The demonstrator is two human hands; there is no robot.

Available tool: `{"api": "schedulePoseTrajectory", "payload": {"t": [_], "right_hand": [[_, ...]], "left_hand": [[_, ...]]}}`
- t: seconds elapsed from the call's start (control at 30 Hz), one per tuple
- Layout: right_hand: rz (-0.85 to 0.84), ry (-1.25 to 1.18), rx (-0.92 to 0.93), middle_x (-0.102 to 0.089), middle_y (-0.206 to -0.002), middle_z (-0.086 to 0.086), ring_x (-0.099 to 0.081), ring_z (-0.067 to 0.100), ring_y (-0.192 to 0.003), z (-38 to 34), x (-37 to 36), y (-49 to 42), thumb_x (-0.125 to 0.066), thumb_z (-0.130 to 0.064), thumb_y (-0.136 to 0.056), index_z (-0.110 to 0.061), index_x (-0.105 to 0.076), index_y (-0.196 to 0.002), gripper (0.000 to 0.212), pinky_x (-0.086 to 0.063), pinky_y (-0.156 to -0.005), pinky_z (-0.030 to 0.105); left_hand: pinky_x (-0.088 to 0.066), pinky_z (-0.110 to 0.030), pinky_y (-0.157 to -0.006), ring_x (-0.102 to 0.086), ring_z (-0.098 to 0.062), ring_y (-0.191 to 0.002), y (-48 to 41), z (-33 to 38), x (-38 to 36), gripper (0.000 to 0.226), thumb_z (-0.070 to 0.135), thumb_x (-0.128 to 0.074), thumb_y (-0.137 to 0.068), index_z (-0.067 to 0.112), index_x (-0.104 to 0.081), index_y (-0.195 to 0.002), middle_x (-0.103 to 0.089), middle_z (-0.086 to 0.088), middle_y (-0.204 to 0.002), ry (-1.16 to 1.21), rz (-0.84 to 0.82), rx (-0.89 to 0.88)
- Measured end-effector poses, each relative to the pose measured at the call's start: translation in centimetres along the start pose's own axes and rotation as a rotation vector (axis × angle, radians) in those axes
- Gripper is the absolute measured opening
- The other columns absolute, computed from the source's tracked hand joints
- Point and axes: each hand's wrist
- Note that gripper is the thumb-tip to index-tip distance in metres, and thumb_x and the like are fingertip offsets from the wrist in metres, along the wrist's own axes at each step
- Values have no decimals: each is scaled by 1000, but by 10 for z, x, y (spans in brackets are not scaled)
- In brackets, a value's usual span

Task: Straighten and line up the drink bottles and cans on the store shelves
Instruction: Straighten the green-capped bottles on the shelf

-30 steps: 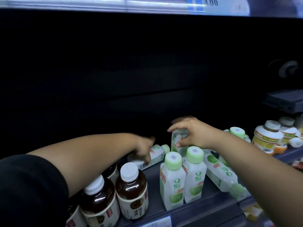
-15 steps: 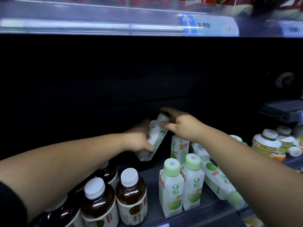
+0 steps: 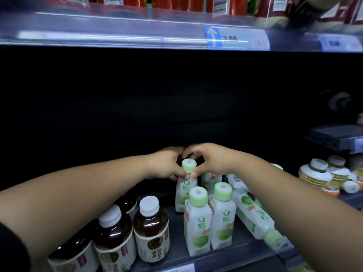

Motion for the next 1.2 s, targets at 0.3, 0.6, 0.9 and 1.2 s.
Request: {"api": "schedulePoseTrajectory", "payload": {"t": [0.3,0.6,0.9,1.2], "right_hand": [[-106,468,-168,-58,-136,-5,-56,14,-118,22,42,8,-72,-42,-87,-31,-58,-135,52,-44,-93,26],[-88,519,-85,-62,-121,-1,-58,18,-105,30,31,2,-69,-33,-90,-26,-63,-119,30,-49,-87,31],[-147,153,-1,-65,-120,-5,-62,15,-109,43,32,10,-74,-20,-88,-23,-64,-123,37,-53,-88,29],[-332,-232,35,-71,-113,-9,-71,12,-97,31,18,18,-74,-8,-86,-30,-69,-111,34,-59,-75,28]], "left_hand": [[-58,-29,-61,-63,-6,-75,10,5,-10,43,8,-82,-76,24,-64,-112,-66,2,-98,-257,11,114],[-61,-40,-75,-67,-16,-93,17,23,-16,45,19,-82,-78,26,-65,-119,-67,4,-106,-361,82,204],[-58,-28,-78,-66,-13,-96,23,33,-18,37,7,-76,-83,23,-64,-115,-67,-1,-111,-229,28,277],[-53,-20,-73,-67,-4,-89,31,40,-15,28,12,-75,-85,24,-66,-109,-71,9,-100,-239,-98,286]]}}
Point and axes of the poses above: each hand's wrist, its own y-axis away from the middle knuckle, its own x-axis out of the back of the hand, z = x × y
